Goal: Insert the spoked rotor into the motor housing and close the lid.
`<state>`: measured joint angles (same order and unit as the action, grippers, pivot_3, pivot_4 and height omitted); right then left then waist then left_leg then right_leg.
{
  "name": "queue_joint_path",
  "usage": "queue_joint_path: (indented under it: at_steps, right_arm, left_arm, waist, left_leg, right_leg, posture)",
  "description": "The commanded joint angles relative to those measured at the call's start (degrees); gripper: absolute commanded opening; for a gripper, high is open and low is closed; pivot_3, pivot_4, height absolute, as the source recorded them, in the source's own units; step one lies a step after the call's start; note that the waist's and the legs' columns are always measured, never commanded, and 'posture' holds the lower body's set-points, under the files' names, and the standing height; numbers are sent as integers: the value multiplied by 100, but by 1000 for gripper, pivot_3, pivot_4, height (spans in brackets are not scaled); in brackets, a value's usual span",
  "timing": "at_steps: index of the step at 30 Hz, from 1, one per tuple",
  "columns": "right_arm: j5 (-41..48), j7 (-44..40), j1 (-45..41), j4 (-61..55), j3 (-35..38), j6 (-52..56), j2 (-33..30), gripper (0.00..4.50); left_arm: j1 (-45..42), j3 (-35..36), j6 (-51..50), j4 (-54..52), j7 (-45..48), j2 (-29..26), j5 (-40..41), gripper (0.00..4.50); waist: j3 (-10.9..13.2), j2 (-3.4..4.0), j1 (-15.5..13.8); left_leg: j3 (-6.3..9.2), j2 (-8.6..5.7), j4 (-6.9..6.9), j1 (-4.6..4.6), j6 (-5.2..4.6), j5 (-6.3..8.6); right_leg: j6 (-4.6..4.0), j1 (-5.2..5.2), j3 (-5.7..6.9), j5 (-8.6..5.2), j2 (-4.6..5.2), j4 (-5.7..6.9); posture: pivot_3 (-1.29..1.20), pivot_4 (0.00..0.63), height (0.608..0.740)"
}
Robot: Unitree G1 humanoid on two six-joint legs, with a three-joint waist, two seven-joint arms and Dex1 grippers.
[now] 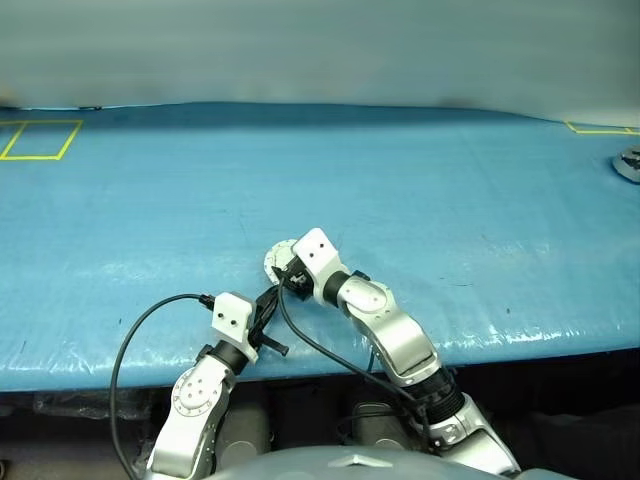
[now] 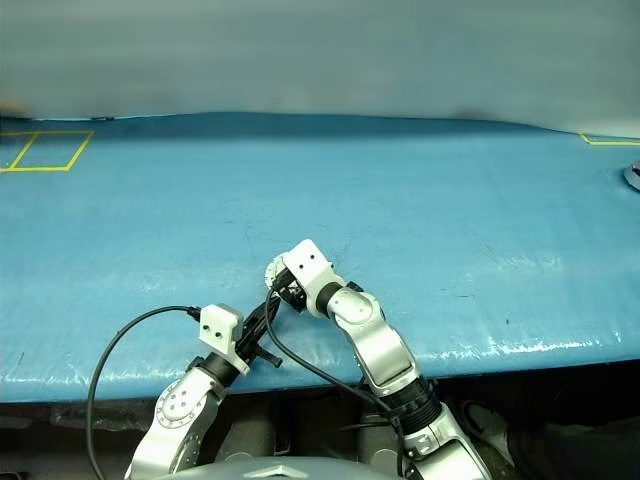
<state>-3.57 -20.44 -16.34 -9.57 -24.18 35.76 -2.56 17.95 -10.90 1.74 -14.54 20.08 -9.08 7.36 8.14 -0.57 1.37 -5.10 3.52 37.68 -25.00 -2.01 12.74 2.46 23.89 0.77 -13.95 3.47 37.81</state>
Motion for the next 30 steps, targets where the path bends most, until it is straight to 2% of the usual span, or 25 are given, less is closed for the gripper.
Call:
queue_joint_path:
  at_steps: [1,8,14,30]
  right_arm:
    - [157,-218,-197,-443,10,97,-30,3036]
    - [291,-434,-508,-470,76,318,-107,3036]
    - [460,-803,-376,84,54,-248,-268,3036]
    - [551,-1313,-861,372,42,-461,-584,3036]
  left_arm:
    - [-38,-25,133,-51,16,34,13,0]
    - [6,-62,190,-51,34,13,-9,0]
    - [55,36,420,29,-29,-177,-303,0]
    - [237,335,846,66,155,-231,81,0]
  waist:
    - [0,0,1]
    - [1,0,3]
    - [1,0,3]
    - [1,0,1]
  left_leg:
    - [0,0,0,-1,0,0]
    - [0,1,0,-4,0,0]
    - [-1,-1,-1,-8,-1,0]
    - [-1,0,-1,-7,-1,0]
  right_leg:
    - [0,0,0,0,0,0]
    - [0,-3,0,0,-2,1]
    - [0,-3,0,0,-2,-1]
    - [0,-1,0,0,0,-1]
  posture:
    - [0,150,740]
    - [0,150,740]
    - [0,150,740]
    - [0,150,740]
